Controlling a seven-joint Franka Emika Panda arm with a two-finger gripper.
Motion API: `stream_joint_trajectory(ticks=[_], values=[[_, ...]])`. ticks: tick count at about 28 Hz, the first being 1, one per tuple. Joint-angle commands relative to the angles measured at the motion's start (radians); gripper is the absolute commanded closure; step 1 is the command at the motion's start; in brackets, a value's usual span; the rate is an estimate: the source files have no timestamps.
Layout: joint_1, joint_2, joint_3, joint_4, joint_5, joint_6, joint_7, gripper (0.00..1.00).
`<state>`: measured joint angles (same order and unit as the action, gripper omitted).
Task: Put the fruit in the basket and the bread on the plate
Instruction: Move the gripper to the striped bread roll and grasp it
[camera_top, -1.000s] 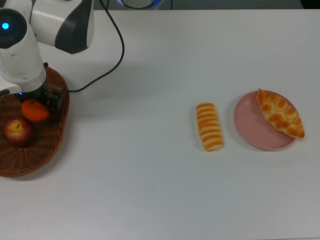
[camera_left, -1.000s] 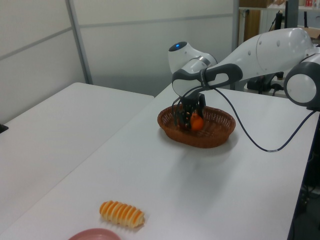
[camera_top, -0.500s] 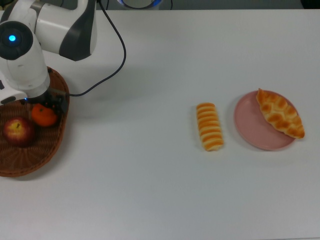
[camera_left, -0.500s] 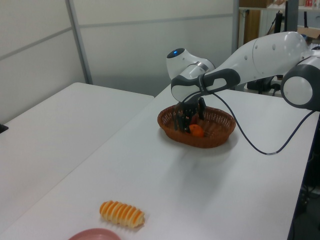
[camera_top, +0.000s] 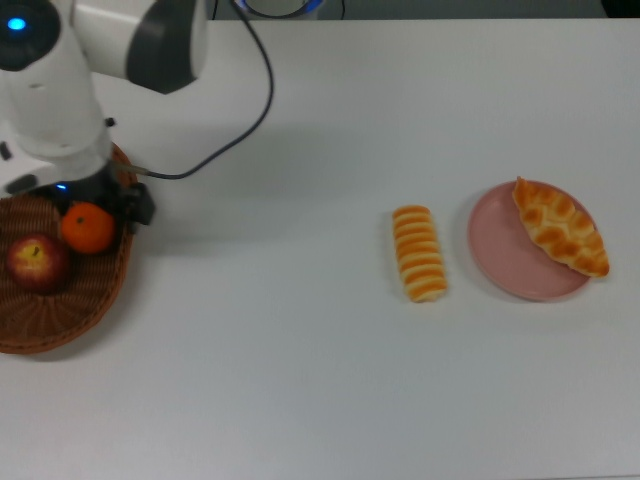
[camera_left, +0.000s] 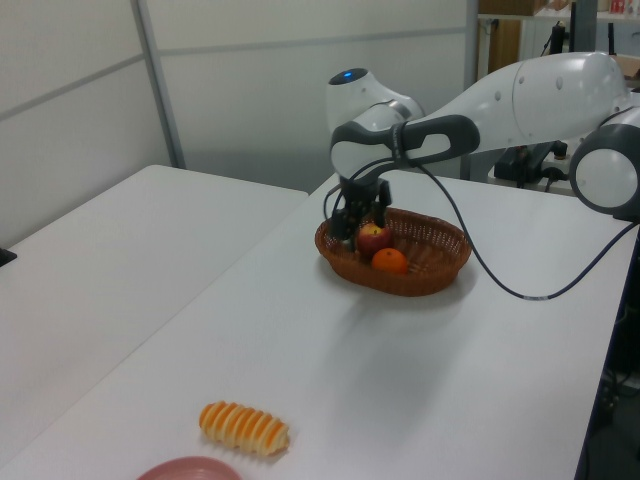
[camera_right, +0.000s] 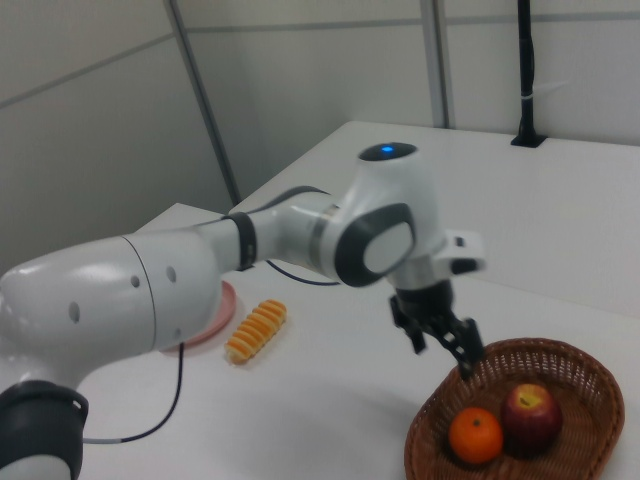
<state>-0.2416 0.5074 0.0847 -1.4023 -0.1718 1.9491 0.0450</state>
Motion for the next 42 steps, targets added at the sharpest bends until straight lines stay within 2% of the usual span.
stream_joint_trajectory(ticks=[1, 2, 9, 13, 23, 32, 39, 40, 41, 42], values=[[0.120, -0.023, -0.005, -0.018, 0.017, -0.013, -0.010, 0.00], [0.154, -0.021, -0.005, -0.018, 0.018, -0.015, -0.008, 0.00], [0.261, -0.021, 0.012, -0.021, 0.044, -0.015, -0.008, 0.00], [0.347, -0.018, 0.012, -0.027, 0.044, -0.015, -0.004, 0.00], [0.507, -0.006, 0.012, -0.038, 0.035, -0.015, 0.021, 0.00], [0.597, 0.043, 0.010, -0.066, 0.017, -0.009, 0.041, 0.00], [0.611, 0.085, 0.010, -0.080, -0.064, 0.001, 0.044, 0.00], [0.613, 0.086, 0.010, -0.080, -0.069, 0.001, 0.044, 0.03], [0.613, 0.086, 0.010, -0.080, -0.074, 0.002, 0.044, 0.14], [0.614, 0.086, 0.010, -0.080, -0.075, 0.005, 0.047, 0.29]])
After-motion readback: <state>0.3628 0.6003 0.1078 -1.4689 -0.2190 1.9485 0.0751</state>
